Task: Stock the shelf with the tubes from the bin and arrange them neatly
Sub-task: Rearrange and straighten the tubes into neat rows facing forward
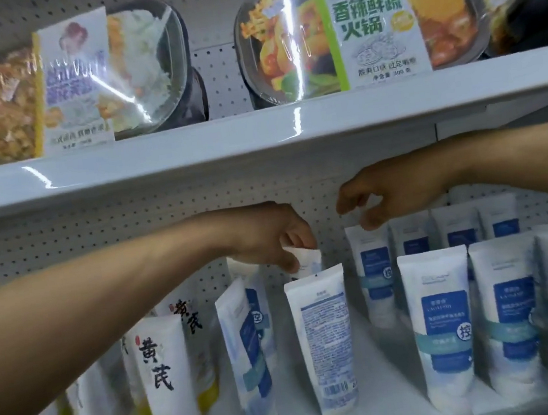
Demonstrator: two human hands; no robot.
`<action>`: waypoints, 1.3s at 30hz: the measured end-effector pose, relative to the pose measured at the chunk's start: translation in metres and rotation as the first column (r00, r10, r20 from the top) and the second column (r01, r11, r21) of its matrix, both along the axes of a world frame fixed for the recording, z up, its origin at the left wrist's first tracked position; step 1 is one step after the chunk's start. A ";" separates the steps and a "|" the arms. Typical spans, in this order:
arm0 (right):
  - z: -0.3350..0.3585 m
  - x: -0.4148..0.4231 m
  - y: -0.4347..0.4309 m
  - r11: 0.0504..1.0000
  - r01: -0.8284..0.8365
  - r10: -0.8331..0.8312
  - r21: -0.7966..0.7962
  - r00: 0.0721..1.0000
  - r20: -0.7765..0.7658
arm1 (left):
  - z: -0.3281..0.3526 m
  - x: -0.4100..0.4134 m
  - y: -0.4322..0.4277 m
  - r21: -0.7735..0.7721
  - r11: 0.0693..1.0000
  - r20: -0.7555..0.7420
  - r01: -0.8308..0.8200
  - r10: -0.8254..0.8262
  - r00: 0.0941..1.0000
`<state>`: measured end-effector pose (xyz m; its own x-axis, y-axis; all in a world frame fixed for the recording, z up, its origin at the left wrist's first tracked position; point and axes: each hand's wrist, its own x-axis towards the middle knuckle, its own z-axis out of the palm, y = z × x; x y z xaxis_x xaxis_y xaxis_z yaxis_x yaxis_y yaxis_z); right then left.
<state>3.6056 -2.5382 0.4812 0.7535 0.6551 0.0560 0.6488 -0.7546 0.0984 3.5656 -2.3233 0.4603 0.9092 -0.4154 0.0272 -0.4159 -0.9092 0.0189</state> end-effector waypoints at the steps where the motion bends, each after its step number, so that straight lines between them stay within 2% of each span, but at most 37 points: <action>1: -0.001 0.006 0.002 1.000 0.004 -0.005 -0.023 1.000 -0.013 | -0.002 0.004 0.001 -0.015 1.000 -0.006 0.004 -0.005 1.000; 4: -0.004 0.020 0.007 0.997 0.014 -0.017 -0.079 0.999 -0.045 | -0.007 0.015 0.001 -0.049 0.998 -0.036 0.028 -0.030 0.999; 8: -0.013 0.036 0.010 0.996 -0.053 0.047 -0.066 0.995 -0.084 | -0.012 0.027 -0.002 -0.085 0.996 -0.107 0.015 -0.025 0.994; 13: -0.025 0.052 0.013 0.994 -0.082 0.075 -0.075 0.993 -0.089 | -0.019 0.045 -0.011 -0.253 0.965 -0.156 -0.067 0.028 0.987; 20: -0.027 0.058 0.013 0.990 -0.116 0.107 -0.081 0.988 -0.112 | -0.022 0.067 -0.026 -0.216 0.971 -0.081 -0.106 0.090 0.993; 39: -0.029 0.058 0.010 0.991 -0.131 0.125 -0.036 0.981 -0.150 | -0.019 0.077 -0.032 -0.264 0.950 -0.204 -0.164 0.111 0.973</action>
